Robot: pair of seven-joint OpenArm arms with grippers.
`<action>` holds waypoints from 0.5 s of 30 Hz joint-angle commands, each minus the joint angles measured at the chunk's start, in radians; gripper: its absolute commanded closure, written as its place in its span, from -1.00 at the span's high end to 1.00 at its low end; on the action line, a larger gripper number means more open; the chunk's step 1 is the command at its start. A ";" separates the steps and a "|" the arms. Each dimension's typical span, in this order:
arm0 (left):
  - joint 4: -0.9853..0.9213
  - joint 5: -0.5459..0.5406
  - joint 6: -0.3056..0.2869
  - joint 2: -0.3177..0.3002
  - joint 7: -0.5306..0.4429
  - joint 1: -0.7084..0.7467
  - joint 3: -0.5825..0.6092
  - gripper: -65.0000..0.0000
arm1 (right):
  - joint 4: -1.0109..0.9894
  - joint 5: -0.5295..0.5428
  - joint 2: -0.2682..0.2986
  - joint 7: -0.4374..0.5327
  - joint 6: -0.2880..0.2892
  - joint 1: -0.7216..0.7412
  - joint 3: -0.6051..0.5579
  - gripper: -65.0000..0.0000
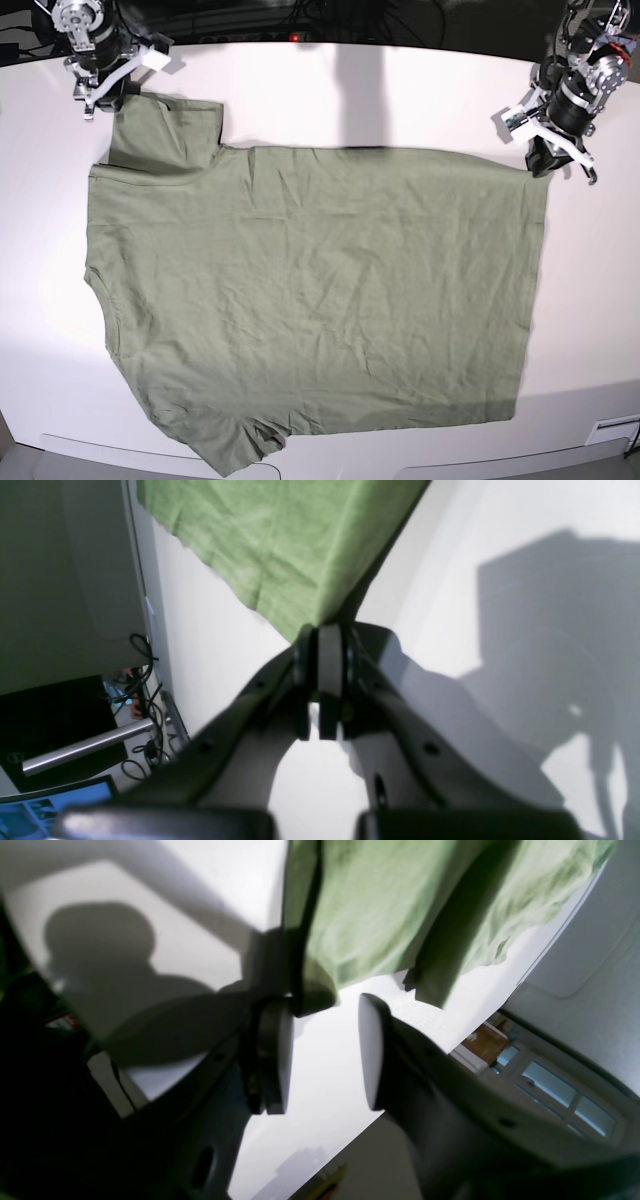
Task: Fold the T-shirt properly
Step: 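Grasp the shoulder edge by the sleeve with the right gripper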
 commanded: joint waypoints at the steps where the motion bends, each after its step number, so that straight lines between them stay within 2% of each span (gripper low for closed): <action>1: -0.026 -0.015 -0.108 0.019 0.000 0.051 0.030 -1.00 | -0.033 0.142 -0.009 0.104 0.113 -0.037 -0.035 -0.25; 8: -0.026 -0.015 -0.108 0.019 0.000 0.051 0.030 -1.00 | -0.033 0.143 -0.023 0.143 0.038 -0.026 -0.036 -0.25; 15: -0.026 -0.015 -0.108 0.019 0.000 0.051 0.030 -1.00 | -0.036 0.145 -0.035 0.153 0.017 -0.010 -0.035 -0.25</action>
